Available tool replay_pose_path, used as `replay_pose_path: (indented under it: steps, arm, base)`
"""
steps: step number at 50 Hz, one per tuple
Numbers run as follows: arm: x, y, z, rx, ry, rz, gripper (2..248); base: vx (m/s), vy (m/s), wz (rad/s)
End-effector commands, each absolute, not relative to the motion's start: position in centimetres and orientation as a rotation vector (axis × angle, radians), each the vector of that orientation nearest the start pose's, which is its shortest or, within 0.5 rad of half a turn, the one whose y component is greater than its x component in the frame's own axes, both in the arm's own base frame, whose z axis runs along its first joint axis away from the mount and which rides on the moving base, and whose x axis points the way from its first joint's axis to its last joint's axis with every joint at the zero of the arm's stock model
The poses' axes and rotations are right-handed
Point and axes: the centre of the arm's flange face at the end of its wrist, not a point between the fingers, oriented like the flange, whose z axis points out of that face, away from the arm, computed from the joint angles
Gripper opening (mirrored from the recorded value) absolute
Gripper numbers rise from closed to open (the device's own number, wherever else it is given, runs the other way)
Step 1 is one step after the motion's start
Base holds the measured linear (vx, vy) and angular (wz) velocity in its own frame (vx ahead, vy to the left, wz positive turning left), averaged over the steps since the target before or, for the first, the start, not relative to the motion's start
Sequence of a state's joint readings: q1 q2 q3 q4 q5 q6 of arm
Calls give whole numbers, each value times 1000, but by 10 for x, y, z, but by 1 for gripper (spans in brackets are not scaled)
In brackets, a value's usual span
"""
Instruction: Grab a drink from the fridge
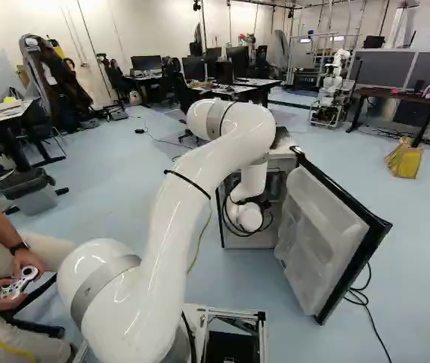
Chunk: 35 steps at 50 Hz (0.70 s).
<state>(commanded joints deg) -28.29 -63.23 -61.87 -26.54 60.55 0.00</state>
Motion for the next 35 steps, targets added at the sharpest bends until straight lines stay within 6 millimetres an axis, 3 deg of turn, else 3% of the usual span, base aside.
replay_pose_path:
  steps: [35]
  arm:
    - [530,-243,13,-2731,42,-1566,247]
  base:
    - [0,0,0]
